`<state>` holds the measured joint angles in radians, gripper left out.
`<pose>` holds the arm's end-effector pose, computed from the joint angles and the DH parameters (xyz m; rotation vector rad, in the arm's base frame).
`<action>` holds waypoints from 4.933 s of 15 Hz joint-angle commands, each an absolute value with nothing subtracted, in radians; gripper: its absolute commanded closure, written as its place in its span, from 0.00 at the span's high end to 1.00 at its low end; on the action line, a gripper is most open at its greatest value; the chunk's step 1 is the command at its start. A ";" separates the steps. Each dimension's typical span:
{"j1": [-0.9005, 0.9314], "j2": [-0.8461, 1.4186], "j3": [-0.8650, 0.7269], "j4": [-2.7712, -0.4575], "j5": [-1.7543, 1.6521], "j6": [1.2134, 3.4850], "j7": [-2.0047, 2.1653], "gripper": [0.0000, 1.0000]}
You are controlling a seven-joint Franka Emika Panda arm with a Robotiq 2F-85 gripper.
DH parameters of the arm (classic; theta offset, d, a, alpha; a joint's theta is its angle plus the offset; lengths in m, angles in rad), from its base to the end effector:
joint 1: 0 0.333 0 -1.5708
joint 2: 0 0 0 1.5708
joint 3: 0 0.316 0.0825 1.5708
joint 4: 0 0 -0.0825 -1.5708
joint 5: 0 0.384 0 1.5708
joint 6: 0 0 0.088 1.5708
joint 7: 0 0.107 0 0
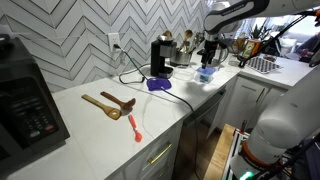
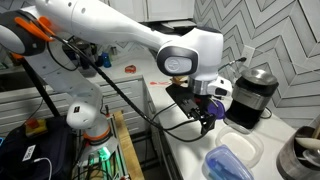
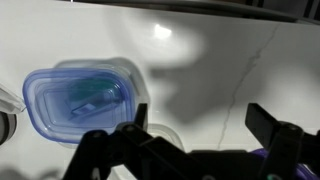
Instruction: Put the blue lid on the other transparent bowl
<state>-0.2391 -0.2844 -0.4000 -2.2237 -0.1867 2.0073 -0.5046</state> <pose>0.3708 -0.3018 0.4860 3.0617 -0.0731 0.0148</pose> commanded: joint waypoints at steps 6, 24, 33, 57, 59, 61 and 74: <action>-0.266 -0.190 -0.481 -2.182 -0.131 2.081 -0.786 1.00; -0.373 0.054 -0.450 -2.034 0.117 2.089 -0.813 0.55; -0.387 0.074 -0.416 -2.027 0.107 2.108 -0.733 0.45; -0.374 -0.018 -0.380 -2.105 -0.068 2.232 -0.506 0.02; -0.369 -0.093 -0.379 -2.142 -0.107 2.257 -0.526 0.02; -0.354 -0.151 -0.368 -2.165 -0.145 2.240 -0.572 0.02; -0.208 -0.072 -0.277 -2.075 -0.109 2.220 -0.706 0.02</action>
